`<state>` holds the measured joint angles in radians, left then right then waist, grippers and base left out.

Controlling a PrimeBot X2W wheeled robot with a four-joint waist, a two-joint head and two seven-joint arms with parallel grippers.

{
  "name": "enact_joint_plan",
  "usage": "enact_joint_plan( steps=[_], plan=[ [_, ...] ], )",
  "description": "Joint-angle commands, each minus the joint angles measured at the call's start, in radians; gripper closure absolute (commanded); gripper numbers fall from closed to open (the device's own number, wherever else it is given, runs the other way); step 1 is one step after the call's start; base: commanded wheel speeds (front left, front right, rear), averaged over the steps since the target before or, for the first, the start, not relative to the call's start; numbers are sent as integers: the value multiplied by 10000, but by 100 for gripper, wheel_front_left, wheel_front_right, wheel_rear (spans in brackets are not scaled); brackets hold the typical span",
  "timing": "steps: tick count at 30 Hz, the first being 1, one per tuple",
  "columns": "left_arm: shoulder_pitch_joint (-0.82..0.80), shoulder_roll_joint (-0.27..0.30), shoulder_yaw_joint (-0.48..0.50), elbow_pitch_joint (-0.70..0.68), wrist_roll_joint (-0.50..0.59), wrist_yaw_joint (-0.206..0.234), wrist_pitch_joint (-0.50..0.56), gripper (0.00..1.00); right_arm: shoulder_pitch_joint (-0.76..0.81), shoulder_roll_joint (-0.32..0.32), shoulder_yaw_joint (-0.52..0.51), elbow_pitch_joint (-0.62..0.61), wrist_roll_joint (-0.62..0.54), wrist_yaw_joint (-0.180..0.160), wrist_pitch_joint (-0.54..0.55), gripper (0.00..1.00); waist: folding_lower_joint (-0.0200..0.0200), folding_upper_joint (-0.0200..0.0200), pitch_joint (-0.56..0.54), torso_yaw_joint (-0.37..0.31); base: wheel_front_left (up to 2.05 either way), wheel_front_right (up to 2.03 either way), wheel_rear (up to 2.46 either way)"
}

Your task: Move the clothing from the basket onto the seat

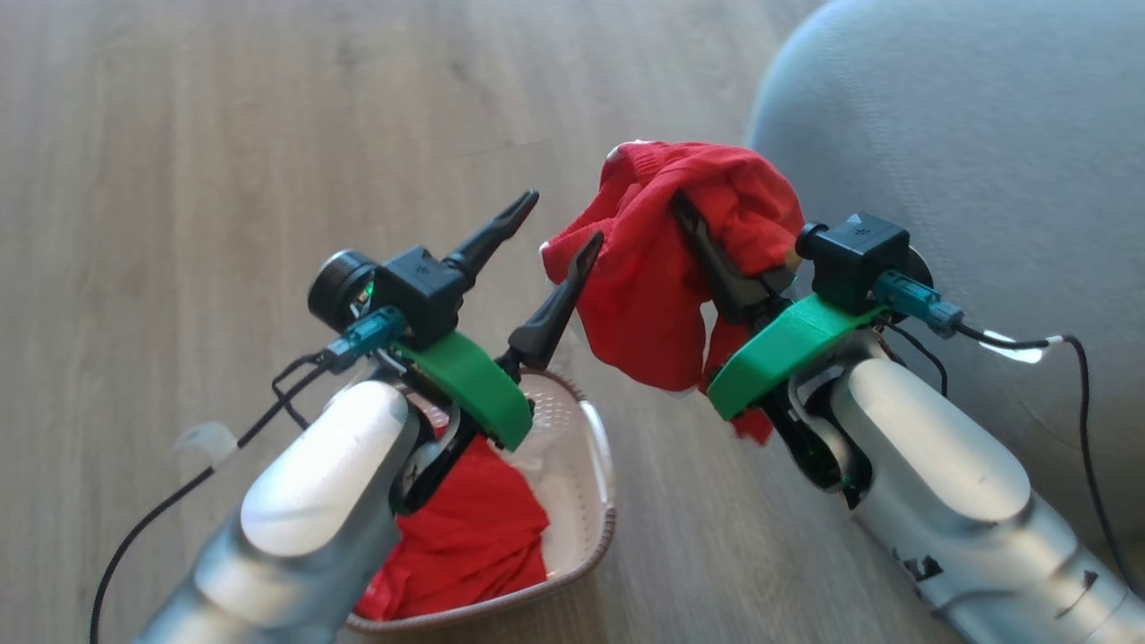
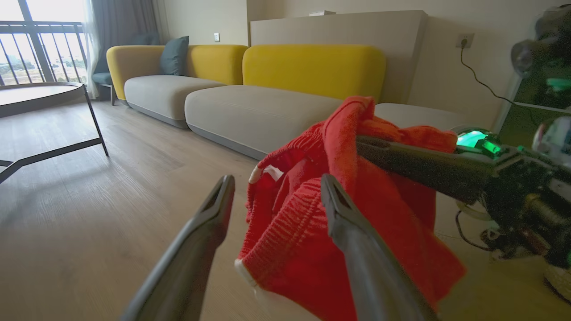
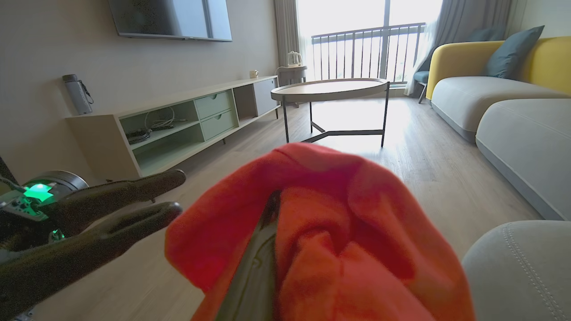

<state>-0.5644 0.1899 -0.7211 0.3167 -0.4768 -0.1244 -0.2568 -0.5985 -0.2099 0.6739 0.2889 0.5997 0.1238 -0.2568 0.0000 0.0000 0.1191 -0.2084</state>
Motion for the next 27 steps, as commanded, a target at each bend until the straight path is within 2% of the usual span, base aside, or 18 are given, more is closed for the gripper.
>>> enact_joint_plan(
  steps=[1, 9, 15, 27],
  plan=[
    [-188, 265, 289, -293, 32, -63, -49, 0, 115, 82, -67, -380, -60, 69, -49, 100, 0, 0, -70, -513, 0, 0, 0],
    [154, 559, 194, 3, 138, -63, -49, 0, 395, 162, -432, -900, -276, 69, -49, 100, 0, 0, -203, -2003, 0, 0, 0],
    [541, 676, 480, -163, 160, -63, -49, 0, 558, 161, -679, -1283, -396, 69, -49, 100, 0, 0, -275, -3112, 0, 0, 0],
    [-136, 425, -619, -424, -146, -63, -49, 0, 1709, -7, -2609, -2275, -1176, 69, -49, 100, 0, 0, 85, -3524, 0, 0, 0]
  ],
)
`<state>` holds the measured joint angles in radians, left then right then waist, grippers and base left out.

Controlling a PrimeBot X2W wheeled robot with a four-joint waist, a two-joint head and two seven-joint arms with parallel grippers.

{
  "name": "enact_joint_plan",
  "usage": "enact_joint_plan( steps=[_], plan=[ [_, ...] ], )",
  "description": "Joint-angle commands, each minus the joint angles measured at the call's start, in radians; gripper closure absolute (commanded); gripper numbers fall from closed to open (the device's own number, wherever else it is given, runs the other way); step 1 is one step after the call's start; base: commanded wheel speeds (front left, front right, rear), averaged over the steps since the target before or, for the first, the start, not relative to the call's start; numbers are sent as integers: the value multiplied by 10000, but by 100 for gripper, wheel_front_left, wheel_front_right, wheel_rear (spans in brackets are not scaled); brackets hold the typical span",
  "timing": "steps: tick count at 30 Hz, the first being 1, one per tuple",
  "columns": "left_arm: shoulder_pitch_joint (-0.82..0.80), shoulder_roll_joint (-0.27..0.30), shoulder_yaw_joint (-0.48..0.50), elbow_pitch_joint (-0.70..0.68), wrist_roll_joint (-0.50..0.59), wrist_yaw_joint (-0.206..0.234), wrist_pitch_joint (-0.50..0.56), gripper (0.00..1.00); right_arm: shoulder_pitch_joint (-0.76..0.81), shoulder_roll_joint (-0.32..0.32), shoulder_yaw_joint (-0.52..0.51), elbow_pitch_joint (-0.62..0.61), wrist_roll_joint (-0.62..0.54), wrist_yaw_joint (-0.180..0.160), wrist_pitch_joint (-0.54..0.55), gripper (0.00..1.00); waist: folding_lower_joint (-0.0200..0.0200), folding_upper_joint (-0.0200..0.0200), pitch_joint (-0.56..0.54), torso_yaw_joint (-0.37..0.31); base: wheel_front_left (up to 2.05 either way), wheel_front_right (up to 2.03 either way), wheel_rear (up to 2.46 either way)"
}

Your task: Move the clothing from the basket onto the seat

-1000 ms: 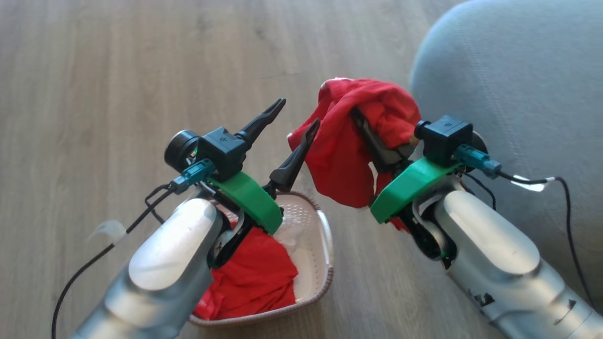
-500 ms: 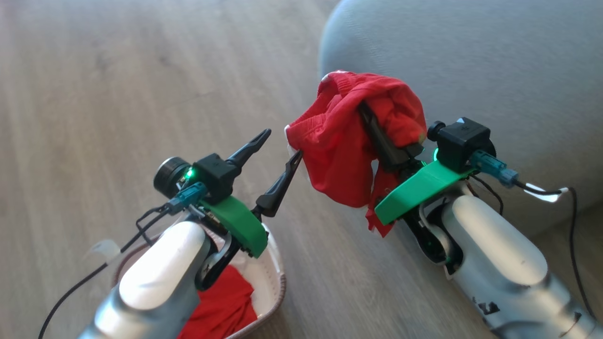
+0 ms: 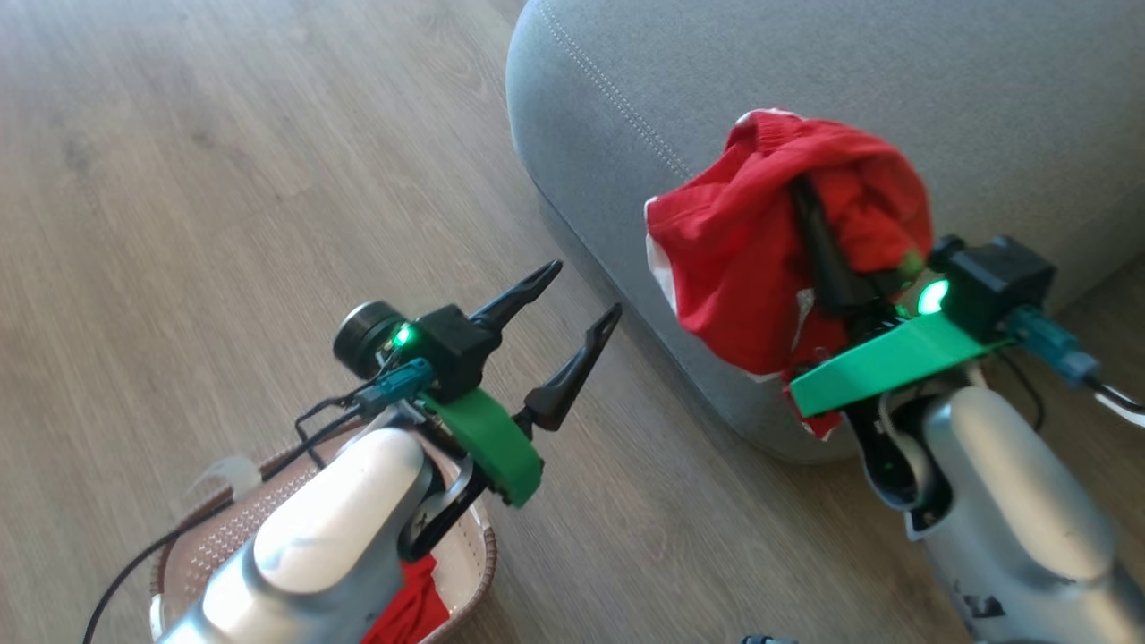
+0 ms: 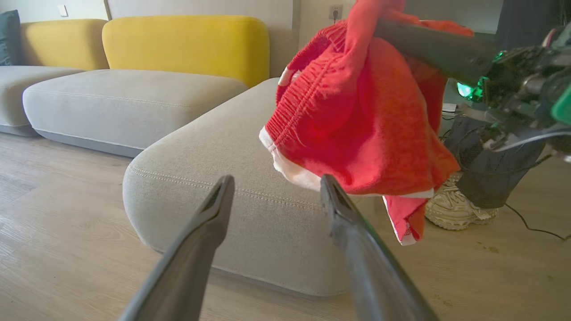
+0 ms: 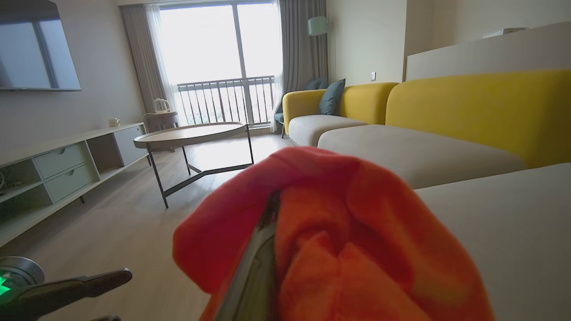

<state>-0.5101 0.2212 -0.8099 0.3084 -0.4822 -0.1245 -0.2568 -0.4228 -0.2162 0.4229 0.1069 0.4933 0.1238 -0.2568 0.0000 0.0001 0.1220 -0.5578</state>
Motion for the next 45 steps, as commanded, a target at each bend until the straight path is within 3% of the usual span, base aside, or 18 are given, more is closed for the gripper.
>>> enact_joint_plan(
  steps=[1, 9, 16, 26, 36, 45],
  plan=[
    [-741, 109, 200, -345, -126, -61, -49, 0, 56, 66, -243, -554, -176, 69, -49, 100, 0, -1, 90, -46, 0, 0, 0],
    [-760, 390, 194, -708, -242, -61, -49, 0, 507, 308, -834, -1029, -757, 69, -49, 100, 0, -1, 430, -67, 0, 0, 0],
    [-728, 731, 115, -1264, -92, -61, -49, 0, -63, 387, -1604, -874, -1246, 69, -49, 100, 0, -1, 1037, -95, 0, 0, 0],
    [-945, 1733, 31, -2152, 229, -61, -49, 0, -2333, 365, -3133, 493, -1982, 69, -49, 100, 0, -1, 2764, -119, 0, 0, 0],
    [-2021, 2546, -595, -2860, 370, -61, -49, 0, -4737, -36, -4237, 1608, -3280, 69, -49, 100, 0, -1, 4863, 748, 0, 0, 0],
    [-2918, 2885, -941, -3354, 429, -61, 53, 0, -6827, -165, -5804, 3370, -4407, 69, -49, 100, 0, -1, 6070, 1251, 0, 0, 0]
  ],
)
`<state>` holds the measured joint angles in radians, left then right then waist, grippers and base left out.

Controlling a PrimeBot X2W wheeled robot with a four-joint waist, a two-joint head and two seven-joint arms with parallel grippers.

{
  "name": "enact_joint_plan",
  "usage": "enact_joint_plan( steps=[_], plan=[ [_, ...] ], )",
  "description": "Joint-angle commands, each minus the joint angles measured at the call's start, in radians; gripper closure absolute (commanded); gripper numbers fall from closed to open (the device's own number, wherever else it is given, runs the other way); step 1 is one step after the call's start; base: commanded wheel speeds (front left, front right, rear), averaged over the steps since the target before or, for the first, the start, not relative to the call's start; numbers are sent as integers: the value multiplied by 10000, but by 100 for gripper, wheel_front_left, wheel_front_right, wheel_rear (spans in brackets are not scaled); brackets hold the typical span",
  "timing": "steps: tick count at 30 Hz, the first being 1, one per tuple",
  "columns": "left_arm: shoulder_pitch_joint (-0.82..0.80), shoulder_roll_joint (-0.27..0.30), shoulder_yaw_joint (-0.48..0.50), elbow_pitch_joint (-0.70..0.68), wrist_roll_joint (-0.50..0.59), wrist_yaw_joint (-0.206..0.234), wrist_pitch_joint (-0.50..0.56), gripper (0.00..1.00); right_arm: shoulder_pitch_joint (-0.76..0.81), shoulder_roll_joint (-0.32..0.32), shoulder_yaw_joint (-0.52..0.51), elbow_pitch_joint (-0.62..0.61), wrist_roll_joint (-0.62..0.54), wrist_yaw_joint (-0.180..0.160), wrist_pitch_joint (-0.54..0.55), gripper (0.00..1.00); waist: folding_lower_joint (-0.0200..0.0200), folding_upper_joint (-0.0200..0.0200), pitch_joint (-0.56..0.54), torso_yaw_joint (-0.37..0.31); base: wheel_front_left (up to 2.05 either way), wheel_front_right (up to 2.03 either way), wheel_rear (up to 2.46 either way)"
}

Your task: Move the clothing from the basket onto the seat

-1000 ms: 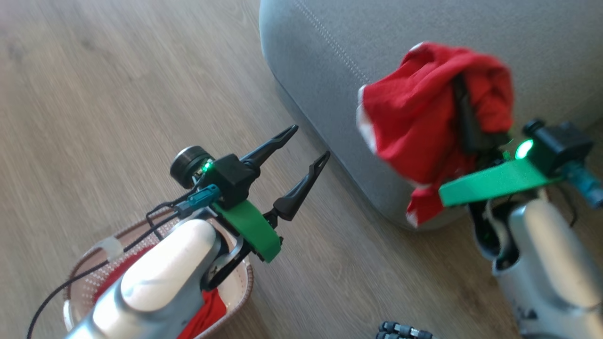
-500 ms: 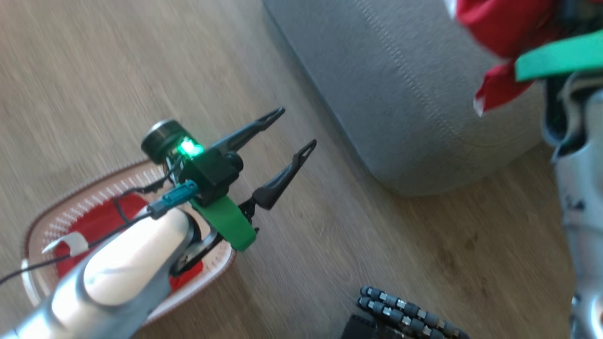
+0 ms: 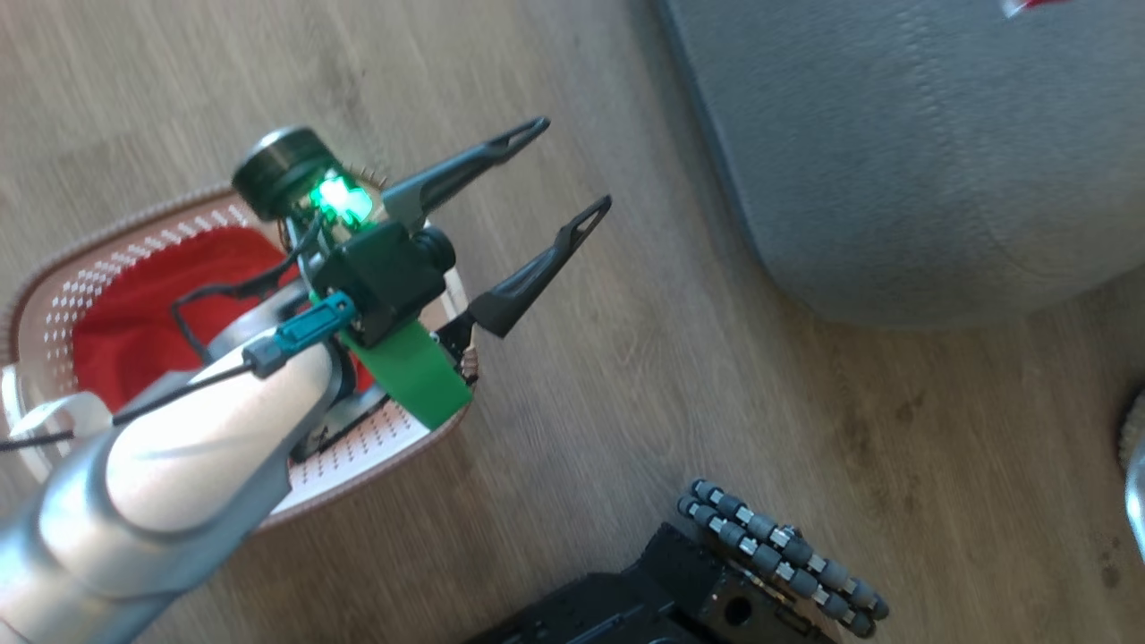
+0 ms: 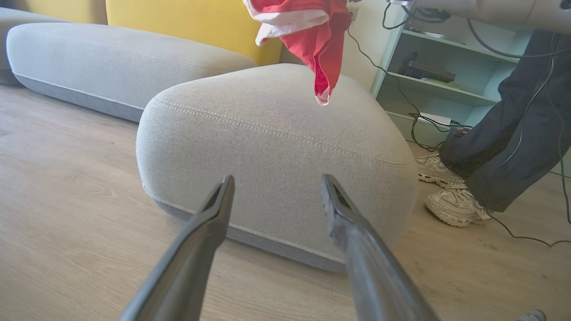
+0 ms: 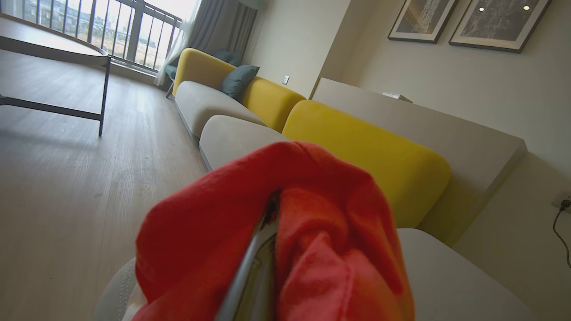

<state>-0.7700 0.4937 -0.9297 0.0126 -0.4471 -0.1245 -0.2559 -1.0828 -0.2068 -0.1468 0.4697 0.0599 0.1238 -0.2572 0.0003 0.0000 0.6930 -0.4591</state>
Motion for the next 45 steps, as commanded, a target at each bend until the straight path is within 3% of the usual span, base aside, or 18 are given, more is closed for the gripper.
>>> enact_joint_plan(
  steps=[1, 10, 19, 25, 26, 27, 28, 45],
  plan=[
    [-425, 164, 223, -458, 93, -61, 60, 0, -475, -322, -338, 5, -231, 69, -46, 100, -3, 0, 483, 331, 0, 0, 0],
    [-982, 95, 123, -881, 171, -58, 43, 0, -2120, -1076, -3200, 1842, -1950, 69, -46, 100, -3, 0, 1419, 1055, 0, 0, 0],
    [-891, -16, 246, -821, 188, -37, -27, 0, -2083, -1047, -5454, 3096, -3133, 69, 37, 100, -3, 0, 1638, 1530, 0, 0, 0],
    [-747, -94, 376, -714, 174, -40, -51, 0, -1714, -763, -6152, 3855, -3586, 69, 7, 100, -3, 0, 1503, 1644, 0, 0, 0],
    [-718, -123, 393, -691, 169, -41, -52, 0, -1615, -717, -6159, 3995, -3628, 69, -1, 87, -3, 0, 1446, 1647, 0, 0, 0],
    [-686, -162, 413, -676, 164, -43, -54, 0, -1518, -677, -6160, 4103, -3620, 69, -12, 58, -3, 0, 1379, 1655, 0, 0, 0],
    [-653, -202, 430, -662, 167, -44, -54, 0, -1390, -648, -6096, 4205, -3626, 69, -21, 0, -3, 0, 1304, 1662, 0, 0, 0],
    [343, -1151, 1149, -47, 113, -59, -58, 0, 2185, -289, -3301, 2879, -2034, 69, -44, 0, -3, 0, -653, 2252, 0, 0, 0]
  ],
)
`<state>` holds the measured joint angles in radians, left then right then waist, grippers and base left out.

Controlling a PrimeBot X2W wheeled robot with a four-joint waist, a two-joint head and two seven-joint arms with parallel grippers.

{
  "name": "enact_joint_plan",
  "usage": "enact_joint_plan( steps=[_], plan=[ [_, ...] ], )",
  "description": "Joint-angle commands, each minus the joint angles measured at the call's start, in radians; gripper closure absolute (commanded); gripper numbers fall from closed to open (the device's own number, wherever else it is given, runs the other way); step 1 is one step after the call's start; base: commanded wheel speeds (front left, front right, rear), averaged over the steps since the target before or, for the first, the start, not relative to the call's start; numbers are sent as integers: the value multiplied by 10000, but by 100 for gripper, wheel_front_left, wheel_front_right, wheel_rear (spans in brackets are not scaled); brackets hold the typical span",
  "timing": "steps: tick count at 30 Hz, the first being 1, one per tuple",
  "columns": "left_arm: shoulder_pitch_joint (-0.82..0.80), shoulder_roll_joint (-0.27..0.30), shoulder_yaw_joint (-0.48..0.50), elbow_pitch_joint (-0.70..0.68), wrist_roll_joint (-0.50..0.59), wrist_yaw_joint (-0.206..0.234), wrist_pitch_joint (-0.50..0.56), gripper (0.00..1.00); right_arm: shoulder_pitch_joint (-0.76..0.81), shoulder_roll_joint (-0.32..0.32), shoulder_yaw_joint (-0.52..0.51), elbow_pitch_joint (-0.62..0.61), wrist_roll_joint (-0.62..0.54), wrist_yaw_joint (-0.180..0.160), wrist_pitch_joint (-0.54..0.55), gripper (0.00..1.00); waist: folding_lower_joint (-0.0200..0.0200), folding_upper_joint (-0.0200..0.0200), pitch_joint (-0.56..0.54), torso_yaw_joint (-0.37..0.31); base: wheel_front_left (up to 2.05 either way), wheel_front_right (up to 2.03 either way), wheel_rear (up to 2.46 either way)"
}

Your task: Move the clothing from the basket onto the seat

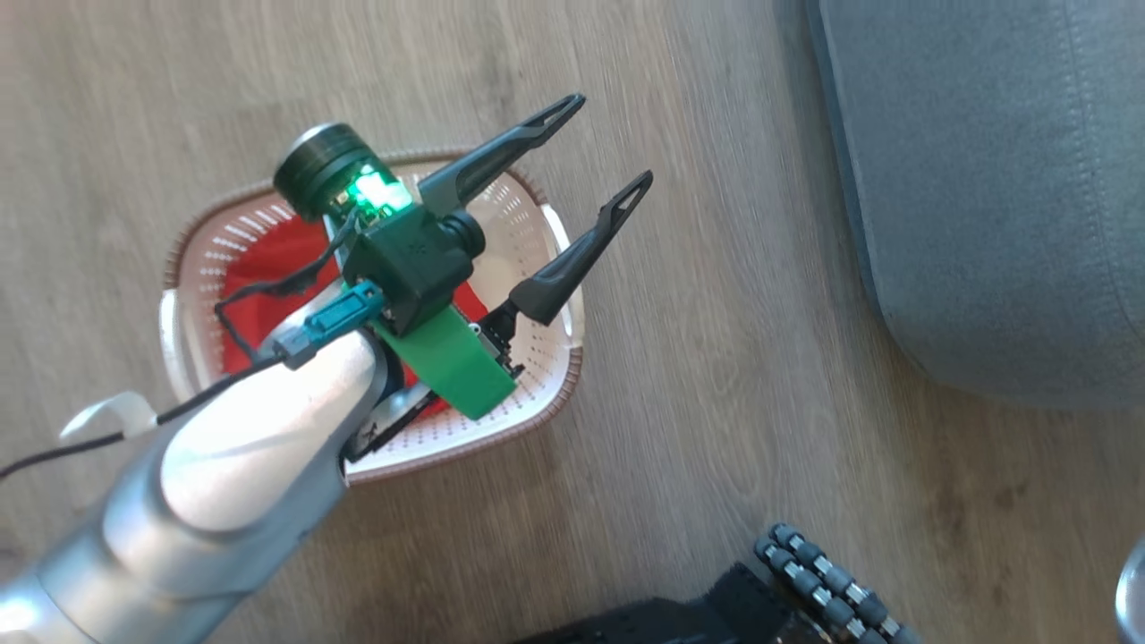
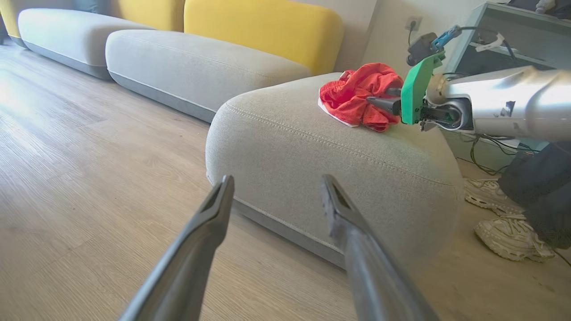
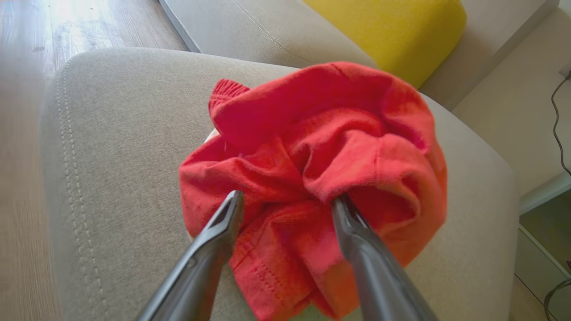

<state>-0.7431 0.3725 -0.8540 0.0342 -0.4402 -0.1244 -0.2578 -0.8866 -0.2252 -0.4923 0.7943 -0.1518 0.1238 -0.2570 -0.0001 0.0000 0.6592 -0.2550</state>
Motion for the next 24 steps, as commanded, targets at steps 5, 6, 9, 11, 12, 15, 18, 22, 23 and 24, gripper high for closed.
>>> enact_joint_plan(
  steps=[5, 6, 9, 11, 12, 15, 18, 22, 23, 24],
  plan=[
    [510, -214, 704, -29, -19, -62, -39, 0, 1155, 24, 954, -813, 576, 69, -46, 0, 1, 0, -945, 588, 0, 0, 0],
    [605, -280, 787, 23, -31, -62, -39, 0, 1295, 51, 1122, -916, 697, 69, -46, 0, 1, 0, -1089, 683, 0, 0, 0],
    [917, -479, 1102, 205, -74, -62, -39, 0, 1672, 47, 1825, -1210, 1072, 69, -46, 0, 1, 0, -1494, 955, 0, 0, 0],
    [1027, -537, 1220, 279, -82, -62, -39, 0, 1787, 74, 2078, -1321, 1202, 69, -46, 0, 1, 0, -1626, 1042, 0, 0, 0],
    [1142, -601, 1327, 367, -94, -62, -39, 0, 1909, 88, 2349, -1427, 1309, 69, -46, 0, 1, 0, -1781, 1147, 0, 0, 0],
    [1487, -793, 1726, 658, -115, -62, -39, 0, 2189, 123, 3072, -1912, 1747, 69, -47, 0, 1, 0, -2204, 1464, 0, 0, 0],
    [1862, -1031, 2357, 941, -58, -62, -39, 0, 2478, 87, 3716, -2586, 2267, 69, -47, 0, 1, 0, -2598, 1817, 0, 0, 0],
    [2468, -1349, 3321, 1306, 115, -63, -39, 0, 2932, 91, 4449, -3396, 2817, 69, -47, 0, 1, 0, -3117, 2227, 0, 0, 0],
    [2618, -1412, 3593, 1392, 193, -63, -39, 0, 3043, 112, 4612, -3567, 2941, 69, -47, 0, 1, 0, -3225, 2306, 0, 0, 0],
    [2770, -1482, 3857, 1483, 263, -63, -39, 0, 3166, 143, 4789, -3702, 3049, 69, -47, 0, 1, 0, -3339, 2382, 0, 0, 0]
  ],
)
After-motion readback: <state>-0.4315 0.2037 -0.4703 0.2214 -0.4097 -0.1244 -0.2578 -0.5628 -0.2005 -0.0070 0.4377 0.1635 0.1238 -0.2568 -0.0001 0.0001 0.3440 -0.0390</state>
